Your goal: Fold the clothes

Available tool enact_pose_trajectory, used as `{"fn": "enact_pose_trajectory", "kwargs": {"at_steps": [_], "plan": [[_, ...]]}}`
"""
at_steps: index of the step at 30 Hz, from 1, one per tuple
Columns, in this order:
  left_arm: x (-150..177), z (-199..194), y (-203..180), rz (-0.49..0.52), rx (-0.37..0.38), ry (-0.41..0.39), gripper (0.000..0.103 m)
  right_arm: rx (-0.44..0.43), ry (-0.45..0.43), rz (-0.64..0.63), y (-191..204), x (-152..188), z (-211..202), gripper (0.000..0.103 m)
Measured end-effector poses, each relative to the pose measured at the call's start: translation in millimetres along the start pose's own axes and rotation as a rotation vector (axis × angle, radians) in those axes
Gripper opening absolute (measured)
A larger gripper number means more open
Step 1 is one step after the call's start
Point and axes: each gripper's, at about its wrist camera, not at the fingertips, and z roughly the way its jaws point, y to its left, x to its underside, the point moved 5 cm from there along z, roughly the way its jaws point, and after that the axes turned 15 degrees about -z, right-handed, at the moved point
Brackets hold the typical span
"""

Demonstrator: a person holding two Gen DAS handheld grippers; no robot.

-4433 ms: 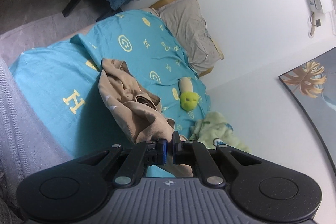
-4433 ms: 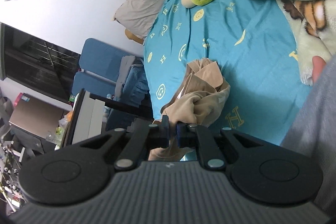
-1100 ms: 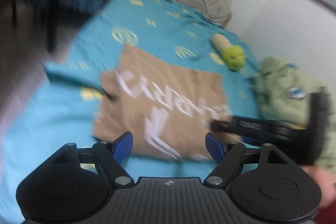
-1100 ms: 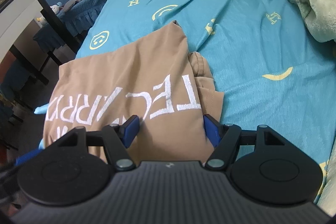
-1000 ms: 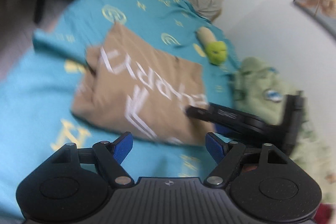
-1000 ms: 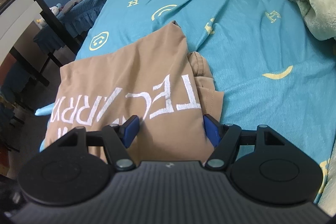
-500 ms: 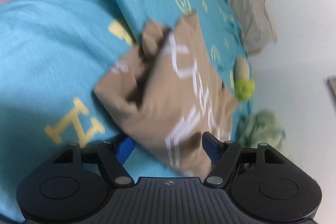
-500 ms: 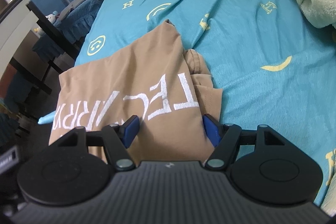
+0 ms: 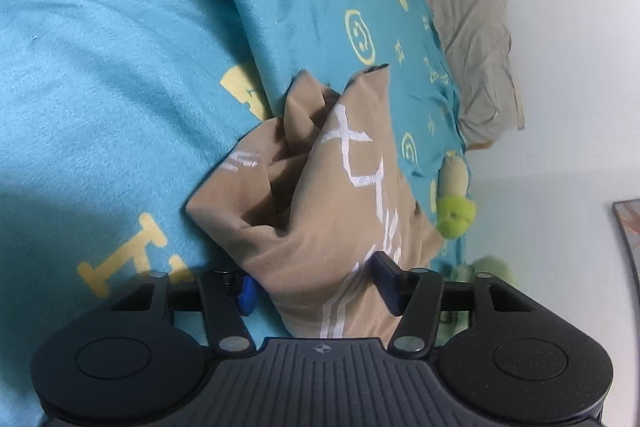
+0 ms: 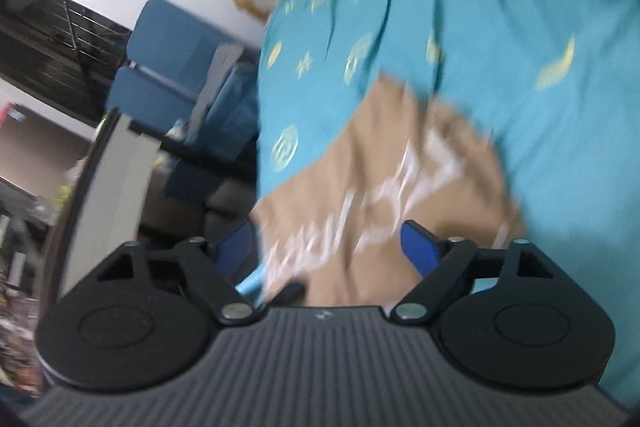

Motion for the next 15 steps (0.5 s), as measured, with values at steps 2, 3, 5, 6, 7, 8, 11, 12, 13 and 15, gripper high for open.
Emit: {"fn": "enact_pose_trajectory", "kwargs": {"at_steps": [2, 3, 5, 6, 7, 8, 11, 12, 13, 15], "plan": [[2.2, 1.0, -2.9, 0.021, 0.002, -0.017, 0.043, -0.047, 0.066, 0.081, 0.1, 14.8, 10.1, 0.085], [3.0, 0.7, -5.0, 0.031, 0.008, -0.024, 0.04, -0.076, 0.096, 0.13, 0.2, 22.6, 15.2, 0.085], [3.0, -0.2, -8.2, 0.038, 0.024, -0.032, 0.032, -0.121, 0.13, 0.217, -3.5, 34.0, 26.3, 0.085], [2.6, -0.8, -9.6, 0.037, 0.034, -0.035, 0.03, -0.134, 0.139, 0.252, -5.9, 38.7, 31.4, 0.085], [3.1, -2.0, -11.4, 0.033, 0.048, -0.039, 0.027, -0.136, 0.142, 0.286, -10.2, 41.9, 36.5, 0.085], [2.9, -3.8, -13.2, 0.029, 0.066, -0.045, 0.026, -0.134, 0.143, 0.321, -15.3, 44.6, 41.8, 0.085], [-1.7, -11.6, -22.2, 0.035, 0.116, -0.059, 0.023, -0.082, 0.097, 0.367, -28.0, 49.0, 45.4, 0.085], [-1.9, -12.7, -24.9, 0.042, 0.125, -0.063, 0.023, -0.061, 0.075, 0.374, -32.9, 48.8, 45.4, 0.085], [-1.6, -13.6, -26.8, 0.044, 0.131, -0.065, 0.023, -0.046, 0.053, 0.386, -37.1, 48.7, 44.4, 0.085], [-1.3, -15.0, -27.8, 0.04, 0.14, -0.063, 0.022, -0.023, 0.003, 0.413, -44.5, 48.1, 40.4, 0.085]]}}
